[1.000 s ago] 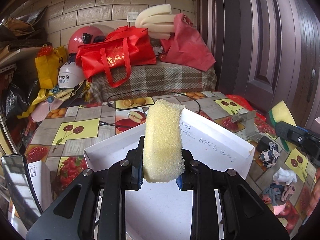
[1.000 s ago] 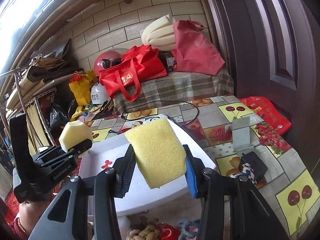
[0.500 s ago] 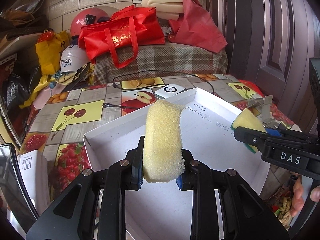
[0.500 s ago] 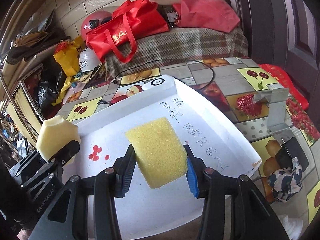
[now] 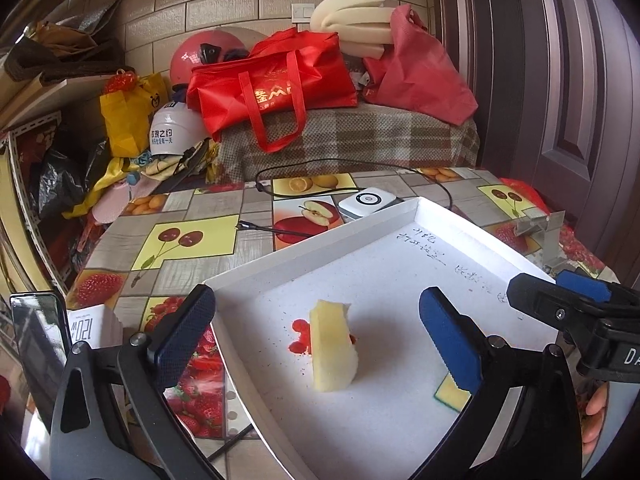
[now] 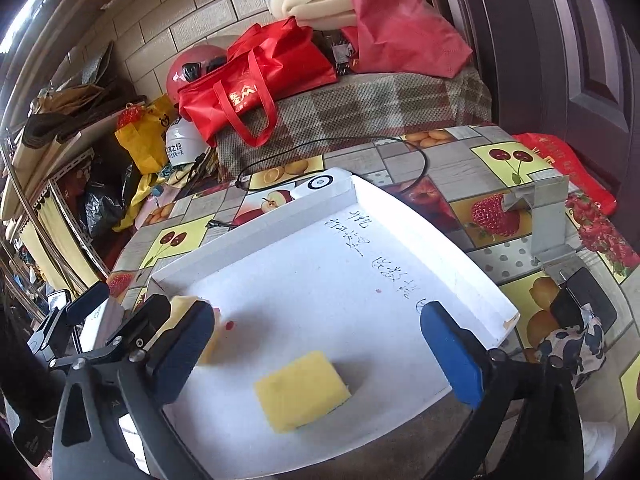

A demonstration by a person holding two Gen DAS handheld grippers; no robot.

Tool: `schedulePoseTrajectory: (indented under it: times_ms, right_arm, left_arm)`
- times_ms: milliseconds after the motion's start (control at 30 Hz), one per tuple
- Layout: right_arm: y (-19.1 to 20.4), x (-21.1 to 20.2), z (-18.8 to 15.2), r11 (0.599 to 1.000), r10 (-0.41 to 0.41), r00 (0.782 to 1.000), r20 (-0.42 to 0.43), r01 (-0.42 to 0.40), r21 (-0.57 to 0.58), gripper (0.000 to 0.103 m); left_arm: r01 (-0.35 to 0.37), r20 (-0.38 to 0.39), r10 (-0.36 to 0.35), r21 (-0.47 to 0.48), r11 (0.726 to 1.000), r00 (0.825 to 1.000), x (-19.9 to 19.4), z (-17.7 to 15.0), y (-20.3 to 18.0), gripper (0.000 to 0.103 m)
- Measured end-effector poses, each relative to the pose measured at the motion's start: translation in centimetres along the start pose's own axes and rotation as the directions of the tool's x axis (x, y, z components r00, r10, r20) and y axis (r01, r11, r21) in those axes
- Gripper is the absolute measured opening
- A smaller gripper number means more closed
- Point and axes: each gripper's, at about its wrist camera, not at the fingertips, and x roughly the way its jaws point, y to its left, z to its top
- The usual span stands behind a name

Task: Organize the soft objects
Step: 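Lower both sponges into the white tray and open both tools, then grasp the yellow tissue pack with the left tool while the right grasps the white glove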

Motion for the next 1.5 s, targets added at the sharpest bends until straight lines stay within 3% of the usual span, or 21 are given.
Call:
schedulePoseTrajectory:
  times_ms: [233, 433, 500, 667, 767, 933, 1000, 1100, 1200, 1367, 1500]
  right_arm:
    - [0.6, -3.1, -0.4, 1.0, 0.027, 0.996, 0.087, -0.026, -0.013, 0.103]
    - [-1.1, -8.1, -1.6, 0.997, 0.067, 0.964, 0.259, -0.071, 0.006, 0.103]
    - [-2.3, -9.3, -2.0, 0.995, 0.089, 0.955, 0.283, -0.1, 0.027, 0.103]
    - [-5.3, -11.9, -3.5, 0.997, 0.047, 0.956, 0.291, -0.062, 0.041, 0.103]
    - [-7.9, -13.6, -4.8, 0.996, 0.022, 0.953, 0.303, -0.047, 0.073, 0.103]
    - [-13.1, -15.0, -6.0, 0.978, -0.108, 0.968, 0.228, 0.061, 0.202, 0.103]
    - [-14.8, -15.6, -6.6, 0.971, -0.135, 0.969, 0.209, 0.087, 0.225, 0.103]
    - [-16.0, -15.3, -7.2, 0.963, -0.223, 0.965, 0.14, 0.196, 0.183, 0.103]
    - [-16.6, -13.5, -7.7, 0.972, -0.204, 0.977, 0.056, 0.195, 0.134, 0.103]
    - [-15.3, -10.2, -8.4, 0.985, -0.171, 0.985, -0.024, 0.171, 0.018, 0.103]
    - [-14.6, -7.7, -8.7, 0.983, -0.183, 0.98, -0.082, 0.18, -0.038, 0.103]
  left_arm:
    - [0.02, 0.023, -0.02, 0.0, 1.0, 1.0, -1.3, 0.4, -0.3, 0.103]
    - [0.086, 0.068, -0.087, 0.016, 0.996, 0.994, -4.6, 0.5, -0.4, 0.103]
    - [0.105, 0.071, -0.107, 0.029, 0.994, 0.992, -6.0, -0.3, -0.1, 0.103]
    - [0.179, 0.07, -0.184, 0.074, 0.981, 0.98, -9.8, -3.5, 1.2, 0.103]
    - [0.194, 0.027, -0.196, 0.051, 0.98, 0.98, -11.2, -6.0, 2.2, 0.103]
    - [0.247, -0.113, -0.249, -0.035, 0.968, 0.962, -10.5, -10.2, 2.4, 0.103]
    - [0.279, -0.158, -0.276, -0.002, 0.96, 0.948, -10.2, -11.5, 1.5, 0.103]
    - [0.363, -0.22, -0.339, 0.079, 0.928, 0.915, -10.3, -12.9, -0.4, 0.103]
    - [0.4, -0.261, -0.361, 0.115, 0.909, 0.895, -10.2, -13.6, -1.6, 0.103]
    - [0.382, -0.299, -0.325, 0.155, 0.911, 0.897, -9.4, -13.8, -1.9, 0.103]
    - [0.398, -0.363, -0.328, 0.137, 0.907, 0.872, -7.5, -13.8, -1.5, 0.103]
